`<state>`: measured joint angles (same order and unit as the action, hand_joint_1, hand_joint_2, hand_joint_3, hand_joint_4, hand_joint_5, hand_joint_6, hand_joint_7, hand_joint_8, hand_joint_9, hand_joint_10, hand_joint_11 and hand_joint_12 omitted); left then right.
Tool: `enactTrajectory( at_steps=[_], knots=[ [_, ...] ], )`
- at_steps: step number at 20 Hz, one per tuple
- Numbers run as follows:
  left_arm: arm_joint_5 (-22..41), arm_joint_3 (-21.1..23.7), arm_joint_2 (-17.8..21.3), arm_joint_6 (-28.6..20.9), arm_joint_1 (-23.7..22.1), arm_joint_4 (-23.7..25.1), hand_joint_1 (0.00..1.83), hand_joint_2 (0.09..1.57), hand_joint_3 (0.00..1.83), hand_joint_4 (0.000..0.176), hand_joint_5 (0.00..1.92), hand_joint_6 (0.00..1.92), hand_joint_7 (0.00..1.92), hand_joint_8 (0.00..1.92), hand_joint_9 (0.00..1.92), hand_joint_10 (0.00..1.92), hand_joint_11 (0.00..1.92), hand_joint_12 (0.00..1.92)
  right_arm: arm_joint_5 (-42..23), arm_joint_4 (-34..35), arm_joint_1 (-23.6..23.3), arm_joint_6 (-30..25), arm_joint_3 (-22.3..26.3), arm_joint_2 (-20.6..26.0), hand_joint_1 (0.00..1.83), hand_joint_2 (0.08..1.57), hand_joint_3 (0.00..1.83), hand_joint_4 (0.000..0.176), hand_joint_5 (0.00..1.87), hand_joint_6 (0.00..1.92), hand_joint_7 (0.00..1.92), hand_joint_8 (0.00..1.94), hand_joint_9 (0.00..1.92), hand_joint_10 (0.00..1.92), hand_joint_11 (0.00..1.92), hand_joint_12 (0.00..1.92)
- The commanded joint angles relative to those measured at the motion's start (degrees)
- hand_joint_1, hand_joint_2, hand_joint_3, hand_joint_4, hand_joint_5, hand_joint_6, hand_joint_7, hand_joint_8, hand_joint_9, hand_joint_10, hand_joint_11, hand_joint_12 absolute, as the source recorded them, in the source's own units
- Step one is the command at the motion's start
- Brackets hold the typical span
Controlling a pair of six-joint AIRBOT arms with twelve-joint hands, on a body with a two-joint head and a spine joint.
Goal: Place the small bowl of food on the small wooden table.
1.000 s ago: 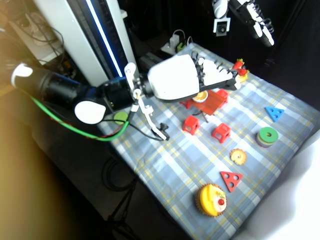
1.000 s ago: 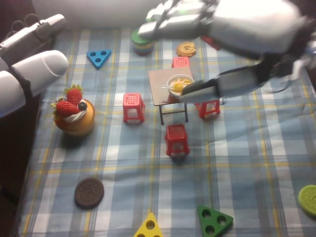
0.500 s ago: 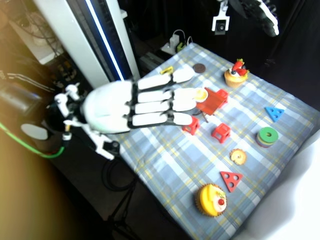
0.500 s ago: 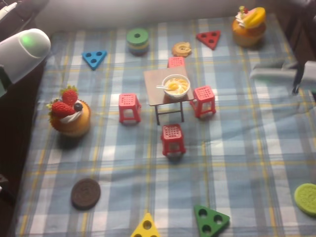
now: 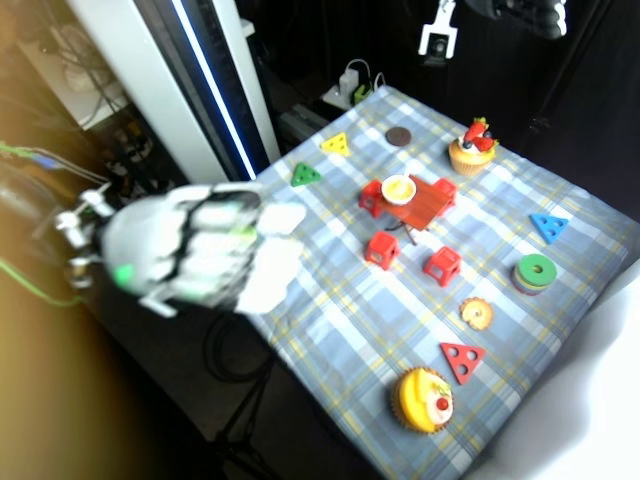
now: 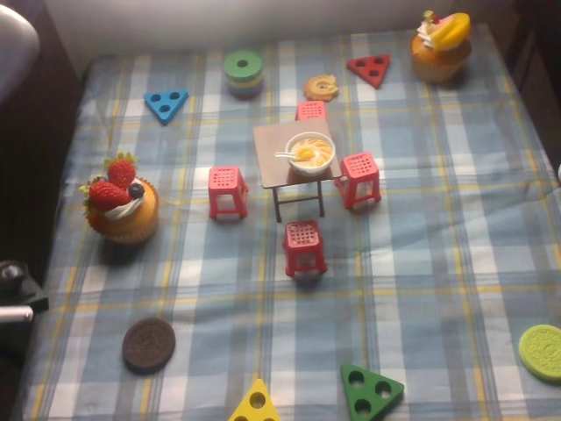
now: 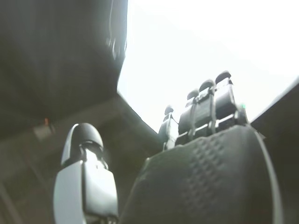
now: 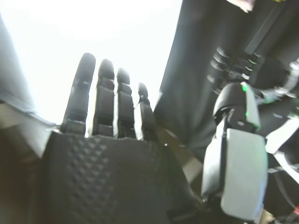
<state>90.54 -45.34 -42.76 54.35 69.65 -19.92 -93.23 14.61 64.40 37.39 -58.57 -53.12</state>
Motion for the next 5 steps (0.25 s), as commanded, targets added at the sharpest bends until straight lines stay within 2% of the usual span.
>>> enactTrajectory(
  at_steps=[1, 2, 3, 4, 5],
  knots=[
    [8.84, -0.63, -0.12, -3.03, -0.3, 0.21, 0.22, 1.16, 0.0, 0.0, 0.28, 0.02, 0.09, 0.02, 0.07, 0.0, 0.12, 0.26, -7.77, -1.28, -0.46, -0.44, 0.52, 0.1, 0.75, 1.14, 0.0, 0.035, 0.27, 0.02, 0.3, 0.0, 0.3, 0.0, 0.0, 0.41],
    [8.84, -1.23, -0.44, -4.24, -0.4, 0.69, 0.16, 1.19, 0.0, 0.0, 0.34, 0.01, 0.12, 0.01, 0.08, 0.0, 0.02, 0.47, -7.79, -1.98, -0.47, -0.39, 1.09, 0.1, 0.7, 1.15, 0.0, 0.04, 0.3, 0.01, 0.26, 0.0, 0.24, 0.0, 0.0, 0.21],
    [8.83, -1.66, -0.64, -5.29, -0.54, 0.89, 0.15, 1.21, 0.0, 0.06, 0.15, 0.01, 0.06, 0.01, 0.02, 0.0, 0.0, 0.09, -7.8, -3.01, -0.48, -0.09, 1.42, 0.1, 0.62, 1.17, 0.01, 0.031, 0.18, 0.0, 0.17, 0.0, 0.16, 0.0, 0.0, 0.08],
    [8.84, -2.21, -0.94, -7.28, -0.56, 0.8, 0.17, 1.24, 0.01, 0.057, 0.13, 0.01, 0.01, 0.0, 0.0, 0.0, 0.0, 0.02, -7.8, -4.18, -1.22, 0.32, 1.63, 0.1, 0.54, 1.17, 0.0, 0.071, 0.25, 0.01, 0.03, 0.0, 0.03, 0.0, 0.0, 0.02],
    [8.85, -3.24, -1.59, -10.39, -0.56, 0.64, 0.32, 1.24, 0.0, 0.089, 0.2, 0.03, 0.0, 0.0, 0.0, 0.0, 0.0, 0.0, -7.8, -5.52, -2.32, 1.03, 1.91, 0.11, 0.36, 1.21, 0.02, 0.08, 0.18, 0.01, 0.01, 0.0, 0.01, 0.0, 0.0, 0.0]
  ],
)
